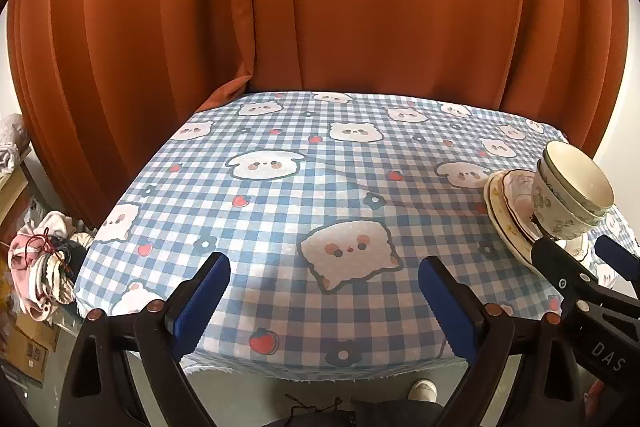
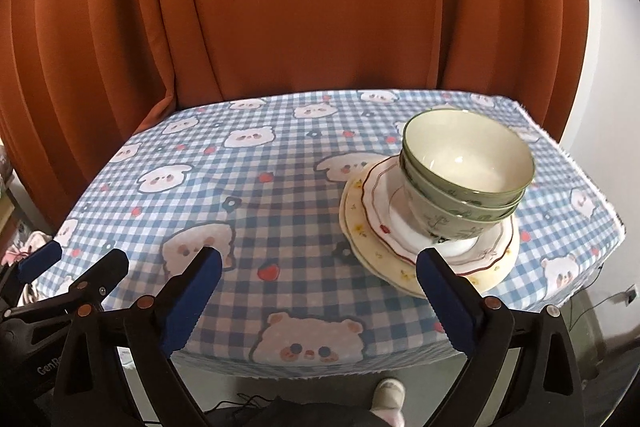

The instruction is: Organize plates and bowls

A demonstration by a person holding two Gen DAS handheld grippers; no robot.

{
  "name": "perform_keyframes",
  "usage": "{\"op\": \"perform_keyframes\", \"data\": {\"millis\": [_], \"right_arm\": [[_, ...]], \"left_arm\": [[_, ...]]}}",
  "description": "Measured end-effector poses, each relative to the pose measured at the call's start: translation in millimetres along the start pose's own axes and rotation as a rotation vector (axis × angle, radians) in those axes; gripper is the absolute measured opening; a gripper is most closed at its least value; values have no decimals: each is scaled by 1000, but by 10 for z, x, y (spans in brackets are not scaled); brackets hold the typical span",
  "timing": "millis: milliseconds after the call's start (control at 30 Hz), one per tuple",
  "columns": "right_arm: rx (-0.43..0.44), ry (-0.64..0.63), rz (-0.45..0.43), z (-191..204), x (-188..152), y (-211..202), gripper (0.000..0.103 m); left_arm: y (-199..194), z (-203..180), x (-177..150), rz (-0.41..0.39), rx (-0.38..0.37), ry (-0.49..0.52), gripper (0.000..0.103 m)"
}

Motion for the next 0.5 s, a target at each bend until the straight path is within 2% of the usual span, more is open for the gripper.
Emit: {"op": "perform_keyframes", "data": {"millis": [500], "right_arm": [[-24, 11, -21, -100, 55, -61, 99]], "left_arm": [[-91, -73, 96, -54, -9, 9, 96]]}}
Point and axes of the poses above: each gripper's, at about its wrist camera, not at the fingertips, and y roughly the way its jaws point, z to its left, x to its top, the point moved 7 cm from there along y, roughly the way its jaws point, and after that the axes turned 8 degrees about x, right-handed, at the moved point
